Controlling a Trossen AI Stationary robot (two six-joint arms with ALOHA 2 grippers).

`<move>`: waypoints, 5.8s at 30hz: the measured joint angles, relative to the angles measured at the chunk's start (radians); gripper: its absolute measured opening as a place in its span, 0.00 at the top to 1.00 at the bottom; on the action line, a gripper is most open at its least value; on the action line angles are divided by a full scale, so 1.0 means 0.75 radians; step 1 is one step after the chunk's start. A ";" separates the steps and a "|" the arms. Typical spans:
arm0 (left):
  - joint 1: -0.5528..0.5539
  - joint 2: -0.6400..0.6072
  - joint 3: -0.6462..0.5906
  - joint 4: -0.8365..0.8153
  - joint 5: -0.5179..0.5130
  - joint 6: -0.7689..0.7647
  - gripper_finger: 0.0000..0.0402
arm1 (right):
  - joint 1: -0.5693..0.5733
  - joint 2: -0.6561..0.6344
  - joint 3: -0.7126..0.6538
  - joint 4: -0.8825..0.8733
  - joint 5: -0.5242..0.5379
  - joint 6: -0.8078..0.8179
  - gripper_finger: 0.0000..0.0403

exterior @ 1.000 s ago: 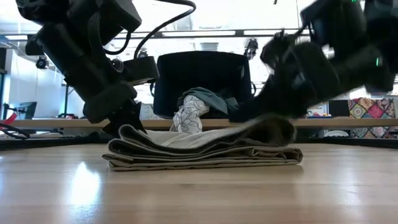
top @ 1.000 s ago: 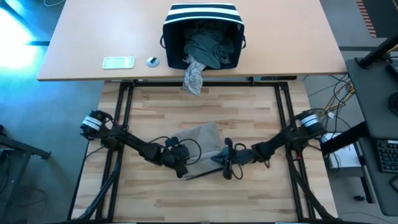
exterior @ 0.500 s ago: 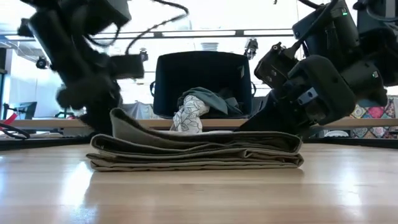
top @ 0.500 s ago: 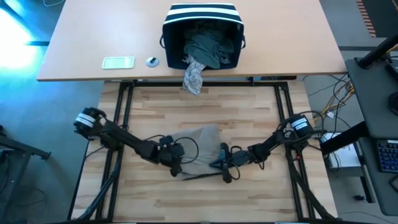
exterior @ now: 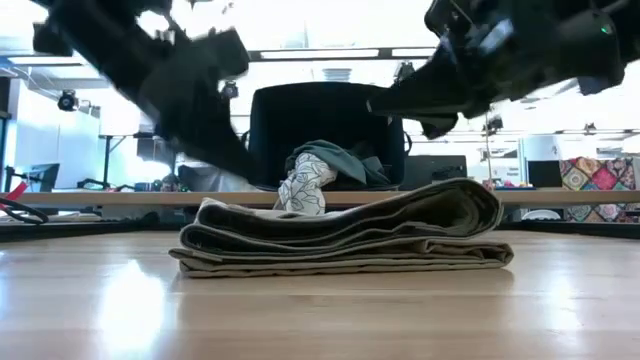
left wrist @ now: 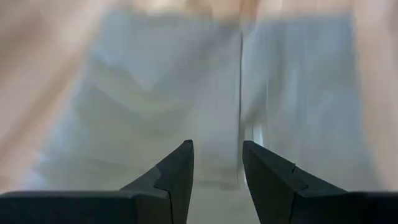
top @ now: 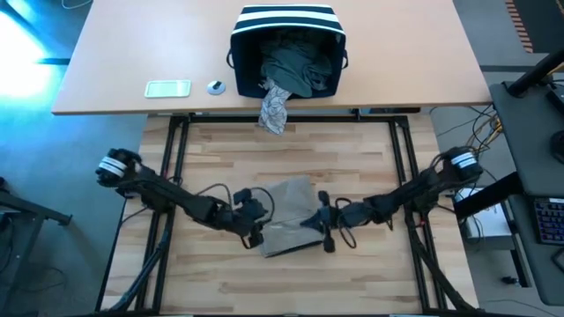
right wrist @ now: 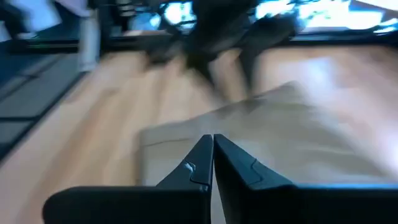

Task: Fold Laundry from Bin
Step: Fold the brown shorts from the blue laundry basket, then remove the clothes from the blue laundry basket

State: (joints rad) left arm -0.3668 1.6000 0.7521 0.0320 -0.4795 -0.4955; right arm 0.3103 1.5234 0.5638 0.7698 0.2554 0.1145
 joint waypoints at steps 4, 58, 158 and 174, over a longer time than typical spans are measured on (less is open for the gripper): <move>-0.025 0.179 0.000 0.030 0.085 0.007 0.69 | -0.105 -0.049 -0.007 -0.024 0.131 -0.021 0.98; 0.325 -0.366 -0.623 0.343 0.030 0.205 0.69 | -0.047 0.296 0.365 -0.222 -0.145 0.006 0.98; 1.329 0.512 1.136 -0.057 0.300 1.272 0.46 | -0.070 -0.358 0.153 -1.267 0.787 0.318 0.45; 1.478 1.027 1.985 -0.582 0.200 1.154 0.87 | -0.083 -0.358 0.086 -1.299 0.779 0.455 0.42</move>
State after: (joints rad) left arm 0.7416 2.3702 2.2408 -0.4047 -0.3294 0.3702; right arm 0.2483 1.2549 0.6281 -0.2047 0.8394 0.4556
